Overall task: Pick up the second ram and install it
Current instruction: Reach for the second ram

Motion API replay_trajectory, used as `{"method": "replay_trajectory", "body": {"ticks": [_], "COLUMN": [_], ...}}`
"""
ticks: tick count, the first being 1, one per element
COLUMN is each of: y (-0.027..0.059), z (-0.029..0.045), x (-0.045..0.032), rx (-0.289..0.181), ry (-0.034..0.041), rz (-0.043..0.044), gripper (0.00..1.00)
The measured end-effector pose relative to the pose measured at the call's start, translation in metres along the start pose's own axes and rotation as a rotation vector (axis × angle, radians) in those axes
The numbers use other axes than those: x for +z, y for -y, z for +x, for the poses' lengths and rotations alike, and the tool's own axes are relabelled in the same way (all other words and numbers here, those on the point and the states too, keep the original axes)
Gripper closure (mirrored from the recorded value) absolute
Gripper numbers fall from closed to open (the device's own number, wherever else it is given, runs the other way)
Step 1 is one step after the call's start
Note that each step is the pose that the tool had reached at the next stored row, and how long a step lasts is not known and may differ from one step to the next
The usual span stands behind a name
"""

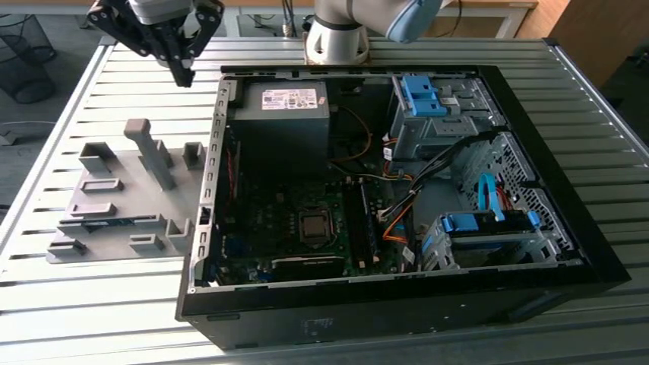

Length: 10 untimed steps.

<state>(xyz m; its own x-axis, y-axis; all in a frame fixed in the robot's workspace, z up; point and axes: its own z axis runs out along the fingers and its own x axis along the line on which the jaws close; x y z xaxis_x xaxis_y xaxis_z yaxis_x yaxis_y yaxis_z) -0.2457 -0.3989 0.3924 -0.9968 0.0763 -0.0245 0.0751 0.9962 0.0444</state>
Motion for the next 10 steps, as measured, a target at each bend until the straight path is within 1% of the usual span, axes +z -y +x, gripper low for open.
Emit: {"method": "replay_trajectory", "body": {"ticks": [10], "y": [0.0007], "z": [0.0088], "x": [-0.0002], "rx": [0.0], "ry": [-0.0001], "rz": [0.0001], "gripper": [0.9]}}
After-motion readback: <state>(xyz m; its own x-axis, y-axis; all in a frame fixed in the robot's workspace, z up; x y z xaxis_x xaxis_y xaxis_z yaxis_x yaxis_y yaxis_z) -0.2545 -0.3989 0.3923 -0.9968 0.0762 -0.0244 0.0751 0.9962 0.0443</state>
